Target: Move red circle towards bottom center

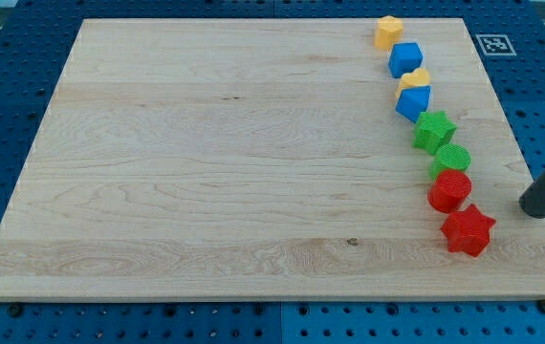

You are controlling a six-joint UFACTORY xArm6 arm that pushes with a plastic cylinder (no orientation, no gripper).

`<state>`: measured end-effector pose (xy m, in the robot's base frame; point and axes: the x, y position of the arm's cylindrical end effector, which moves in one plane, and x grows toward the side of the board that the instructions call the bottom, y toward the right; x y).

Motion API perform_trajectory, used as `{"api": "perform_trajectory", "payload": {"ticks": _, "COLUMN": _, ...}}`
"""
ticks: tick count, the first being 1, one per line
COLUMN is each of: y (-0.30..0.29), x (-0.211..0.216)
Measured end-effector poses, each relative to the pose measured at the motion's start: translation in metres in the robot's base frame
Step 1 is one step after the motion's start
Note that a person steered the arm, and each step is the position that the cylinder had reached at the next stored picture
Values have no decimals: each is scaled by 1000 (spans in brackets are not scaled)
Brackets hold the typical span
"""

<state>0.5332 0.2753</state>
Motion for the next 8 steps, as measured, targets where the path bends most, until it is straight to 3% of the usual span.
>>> {"api": "perform_trajectory", "payload": {"ticks": 6, "y": -119, "x": -26}}
{"api": "perform_trajectory", "payload": {"ticks": 8, "y": -186, "x": -26}}
